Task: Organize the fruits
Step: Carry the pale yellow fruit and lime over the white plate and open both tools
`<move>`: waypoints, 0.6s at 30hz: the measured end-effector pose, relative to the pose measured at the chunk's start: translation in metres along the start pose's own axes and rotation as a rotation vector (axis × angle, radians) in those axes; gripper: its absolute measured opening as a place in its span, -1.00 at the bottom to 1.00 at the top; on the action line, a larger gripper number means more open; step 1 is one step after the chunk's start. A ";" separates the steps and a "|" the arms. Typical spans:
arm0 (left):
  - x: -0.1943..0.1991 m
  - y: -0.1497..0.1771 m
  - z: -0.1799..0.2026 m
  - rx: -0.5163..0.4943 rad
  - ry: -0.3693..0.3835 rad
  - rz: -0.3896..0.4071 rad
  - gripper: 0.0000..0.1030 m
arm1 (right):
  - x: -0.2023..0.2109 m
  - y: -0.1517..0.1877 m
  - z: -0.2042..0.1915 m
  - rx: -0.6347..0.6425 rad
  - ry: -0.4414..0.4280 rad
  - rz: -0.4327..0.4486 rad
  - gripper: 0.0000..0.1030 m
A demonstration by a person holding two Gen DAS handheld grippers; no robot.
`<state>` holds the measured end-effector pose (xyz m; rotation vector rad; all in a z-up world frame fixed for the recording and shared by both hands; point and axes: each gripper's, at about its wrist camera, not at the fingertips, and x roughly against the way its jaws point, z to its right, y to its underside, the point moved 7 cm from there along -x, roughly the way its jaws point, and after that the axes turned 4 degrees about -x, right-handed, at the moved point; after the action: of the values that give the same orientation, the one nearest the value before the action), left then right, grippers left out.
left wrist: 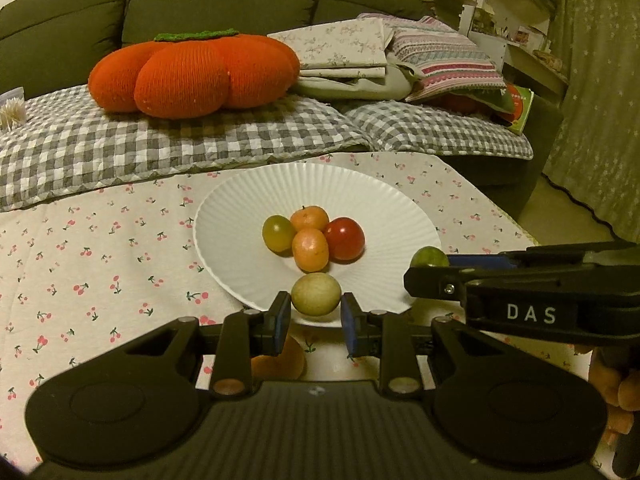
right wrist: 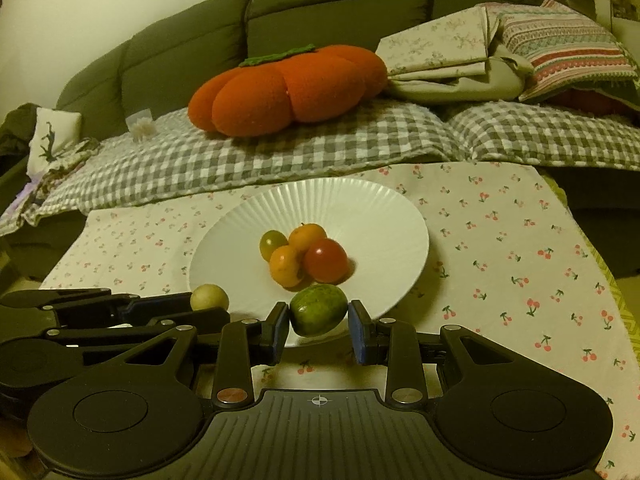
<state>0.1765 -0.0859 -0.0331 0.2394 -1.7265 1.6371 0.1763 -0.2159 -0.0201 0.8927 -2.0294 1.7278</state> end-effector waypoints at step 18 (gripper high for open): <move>-0.001 -0.004 0.001 -0.012 -0.003 0.005 -0.48 | -0.008 0.003 0.001 -0.010 -0.009 -0.017 -0.35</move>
<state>0.1794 -0.0880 -0.0310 0.2323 -1.7399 1.6298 0.1806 -0.2149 -0.0273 0.9136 -2.0284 1.7065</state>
